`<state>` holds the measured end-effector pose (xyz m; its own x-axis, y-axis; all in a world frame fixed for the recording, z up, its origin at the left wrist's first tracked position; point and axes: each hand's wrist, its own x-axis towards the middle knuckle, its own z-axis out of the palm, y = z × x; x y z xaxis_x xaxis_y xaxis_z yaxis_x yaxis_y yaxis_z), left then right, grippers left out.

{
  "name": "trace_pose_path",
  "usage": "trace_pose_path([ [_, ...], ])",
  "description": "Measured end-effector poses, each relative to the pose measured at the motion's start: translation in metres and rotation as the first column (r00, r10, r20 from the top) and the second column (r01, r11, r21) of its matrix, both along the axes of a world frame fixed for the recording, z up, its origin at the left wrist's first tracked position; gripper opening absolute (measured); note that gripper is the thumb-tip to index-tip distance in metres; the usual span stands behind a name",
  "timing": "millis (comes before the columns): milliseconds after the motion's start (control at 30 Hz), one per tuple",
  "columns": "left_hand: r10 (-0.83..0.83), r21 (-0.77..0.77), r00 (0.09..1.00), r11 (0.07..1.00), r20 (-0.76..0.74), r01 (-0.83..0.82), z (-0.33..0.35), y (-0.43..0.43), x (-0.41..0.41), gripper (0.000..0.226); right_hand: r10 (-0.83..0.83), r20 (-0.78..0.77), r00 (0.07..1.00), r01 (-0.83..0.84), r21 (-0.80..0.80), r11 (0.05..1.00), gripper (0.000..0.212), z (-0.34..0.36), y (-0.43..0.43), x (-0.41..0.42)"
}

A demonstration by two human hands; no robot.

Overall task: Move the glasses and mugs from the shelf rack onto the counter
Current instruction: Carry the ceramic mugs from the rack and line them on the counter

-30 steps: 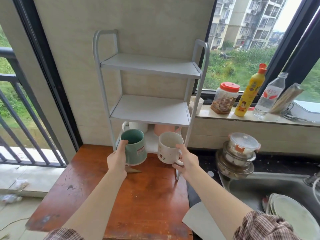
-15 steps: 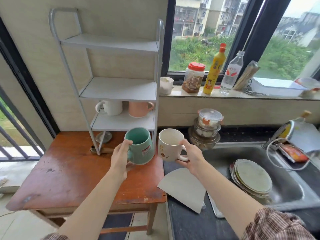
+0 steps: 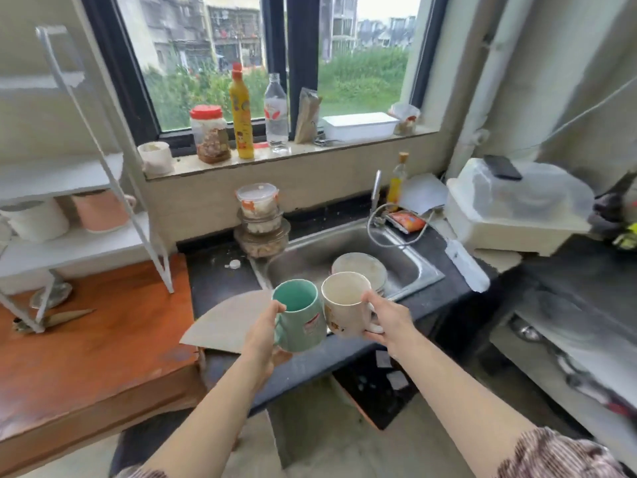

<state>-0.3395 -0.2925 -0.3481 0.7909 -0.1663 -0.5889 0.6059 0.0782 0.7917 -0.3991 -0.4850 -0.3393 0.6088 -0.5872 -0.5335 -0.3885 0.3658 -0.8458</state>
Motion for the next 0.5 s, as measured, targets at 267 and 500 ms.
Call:
trace_pose_path([
  [267,-0.263,0.004,0.962,0.965,-0.07,0.264,-0.007,-0.155,-0.127,0.035,-0.272,-0.032,0.962,0.269,-0.082,0.96,0.005,0.004,-0.121,-0.178],
  [500,-0.51,0.002,0.86,0.86,-0.015,0.51,0.005,-0.273,-0.209,0.037,-0.518,0.015,0.856,0.517,-0.071,0.853,0.02,0.014,-0.199,-0.301],
])
